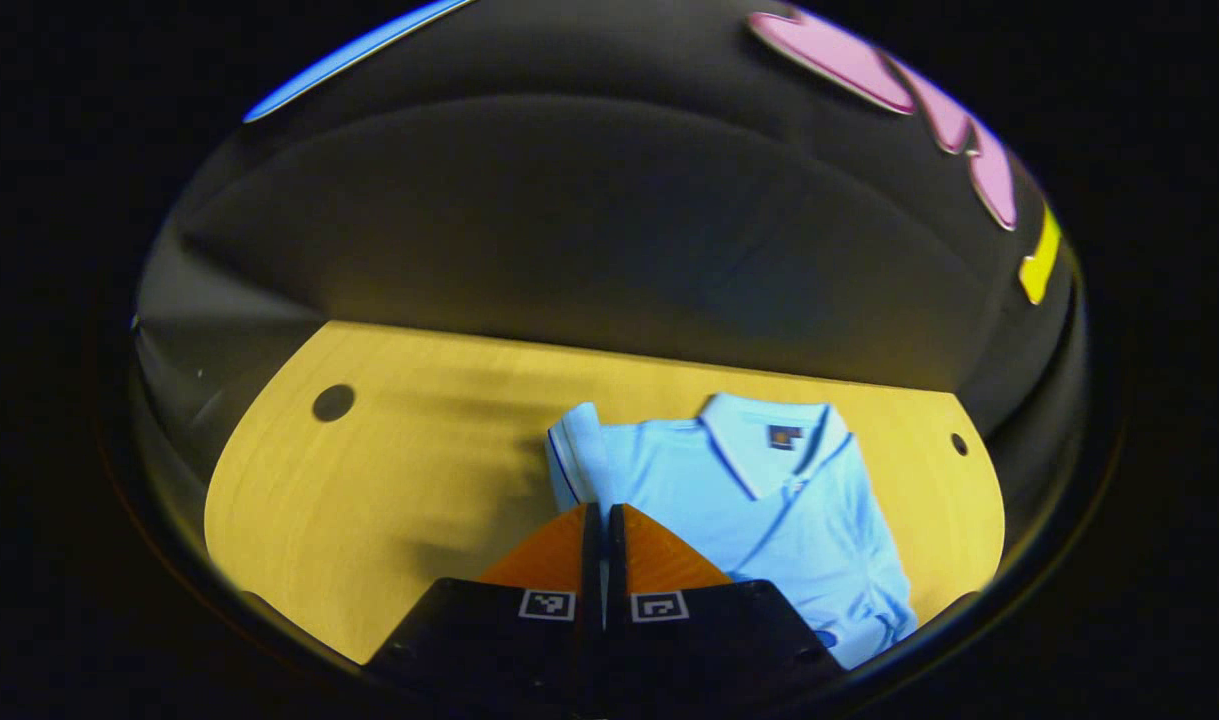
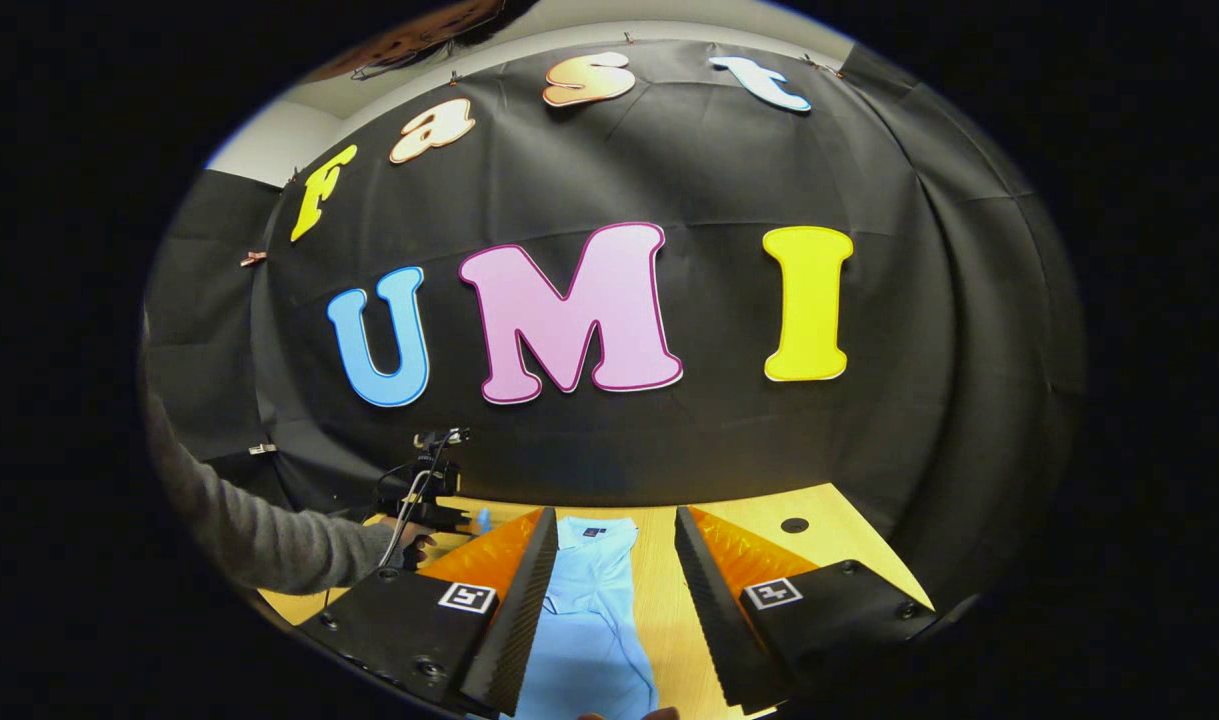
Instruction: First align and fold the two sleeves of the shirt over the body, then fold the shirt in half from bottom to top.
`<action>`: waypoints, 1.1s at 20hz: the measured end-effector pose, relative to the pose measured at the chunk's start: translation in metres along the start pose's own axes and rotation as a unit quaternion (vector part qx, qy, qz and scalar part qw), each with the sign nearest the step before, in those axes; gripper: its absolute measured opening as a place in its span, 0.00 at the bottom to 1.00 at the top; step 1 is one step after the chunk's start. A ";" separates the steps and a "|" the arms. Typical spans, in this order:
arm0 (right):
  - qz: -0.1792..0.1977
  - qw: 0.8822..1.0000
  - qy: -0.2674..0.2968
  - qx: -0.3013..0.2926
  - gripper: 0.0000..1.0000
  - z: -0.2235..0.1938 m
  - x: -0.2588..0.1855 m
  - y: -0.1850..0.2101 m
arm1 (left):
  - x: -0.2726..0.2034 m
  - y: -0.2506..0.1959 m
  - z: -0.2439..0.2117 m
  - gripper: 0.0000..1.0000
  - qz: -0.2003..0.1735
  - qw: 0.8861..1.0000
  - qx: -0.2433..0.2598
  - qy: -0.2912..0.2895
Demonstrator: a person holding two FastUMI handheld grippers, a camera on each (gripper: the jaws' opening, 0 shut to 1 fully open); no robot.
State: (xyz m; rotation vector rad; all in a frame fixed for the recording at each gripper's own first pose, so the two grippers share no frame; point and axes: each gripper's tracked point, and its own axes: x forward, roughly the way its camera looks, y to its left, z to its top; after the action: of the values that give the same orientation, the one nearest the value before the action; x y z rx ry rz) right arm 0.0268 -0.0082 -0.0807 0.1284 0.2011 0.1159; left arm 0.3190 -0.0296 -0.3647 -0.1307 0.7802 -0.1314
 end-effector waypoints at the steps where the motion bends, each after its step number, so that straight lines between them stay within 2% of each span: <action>1: 0.000 1.000 -0.001 0.001 0.75 0.001 -0.001 0.000 | -0.004 -0.021 0.001 0.06 -0.020 1.000 0.013 -0.005; 3: -0.001 1.000 -0.002 0.001 0.75 0.001 -0.004 -0.001 | -0.012 -0.061 -0.001 0.06 -0.055 0.998 0.042 -0.008; 6: -0.003 1.000 -0.005 0.000 0.75 0.002 -0.007 -0.004 | -0.017 -0.115 -0.027 0.06 -0.095 0.992 0.085 0.006; 10: -0.009 1.000 -0.008 0.001 0.75 0.003 -0.014 -0.009 | -0.015 -0.153 -0.069 0.06 -0.114 0.982 0.144 0.037; 16: -0.019 1.000 -0.008 0.003 0.75 0.004 -0.023 -0.020 | -0.007 -0.173 -0.103 0.06 -0.115 0.972 0.196 0.055; 22: -0.028 1.000 -0.008 0.006 0.76 0.003 -0.032 -0.025 | 0.005 -0.168 -0.122 0.07 -0.080 0.966 0.236 0.071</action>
State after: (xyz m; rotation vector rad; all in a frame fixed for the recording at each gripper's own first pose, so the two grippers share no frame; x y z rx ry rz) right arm -0.0009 -0.0366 -0.0755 0.1359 0.1901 0.0580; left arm 0.2250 -0.2036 -0.4260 0.2723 0.8600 -0.4794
